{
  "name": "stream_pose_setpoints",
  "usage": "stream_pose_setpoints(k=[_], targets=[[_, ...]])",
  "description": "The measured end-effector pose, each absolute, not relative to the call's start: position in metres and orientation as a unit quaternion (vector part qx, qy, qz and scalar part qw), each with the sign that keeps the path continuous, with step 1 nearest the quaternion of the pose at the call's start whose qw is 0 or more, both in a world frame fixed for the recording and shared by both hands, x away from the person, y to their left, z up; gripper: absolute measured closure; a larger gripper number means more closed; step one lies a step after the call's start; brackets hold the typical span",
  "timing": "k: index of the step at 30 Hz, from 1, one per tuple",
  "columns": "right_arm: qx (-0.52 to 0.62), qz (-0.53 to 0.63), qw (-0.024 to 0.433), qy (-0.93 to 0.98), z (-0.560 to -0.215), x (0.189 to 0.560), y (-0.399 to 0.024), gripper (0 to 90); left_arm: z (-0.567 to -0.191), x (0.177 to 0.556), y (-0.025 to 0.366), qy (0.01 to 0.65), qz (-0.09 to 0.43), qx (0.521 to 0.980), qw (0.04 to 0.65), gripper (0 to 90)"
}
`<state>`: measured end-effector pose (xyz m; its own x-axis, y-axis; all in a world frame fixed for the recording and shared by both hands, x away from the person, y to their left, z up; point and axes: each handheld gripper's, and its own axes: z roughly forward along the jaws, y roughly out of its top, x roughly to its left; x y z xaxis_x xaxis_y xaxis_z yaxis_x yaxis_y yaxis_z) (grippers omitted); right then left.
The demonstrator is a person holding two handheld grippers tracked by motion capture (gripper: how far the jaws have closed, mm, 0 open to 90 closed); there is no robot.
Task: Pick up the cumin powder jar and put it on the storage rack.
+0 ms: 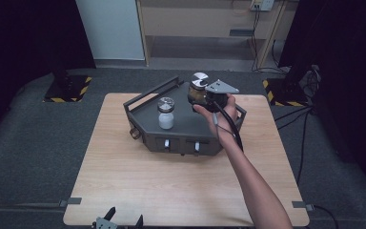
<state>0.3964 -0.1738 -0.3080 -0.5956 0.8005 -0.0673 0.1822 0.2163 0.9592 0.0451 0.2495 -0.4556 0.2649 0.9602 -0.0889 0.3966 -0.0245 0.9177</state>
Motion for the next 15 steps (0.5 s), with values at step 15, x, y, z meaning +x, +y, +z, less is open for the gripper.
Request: stream_pose_setpoints(k=[15], targets=[[0.372, 0.499, 0.283, 0.73, -0.333, 0.429, -0.159, 30.7, -0.458, 0.044, 0.252, 0.522, 0.302, 0.645, 0.469, 3.9]])
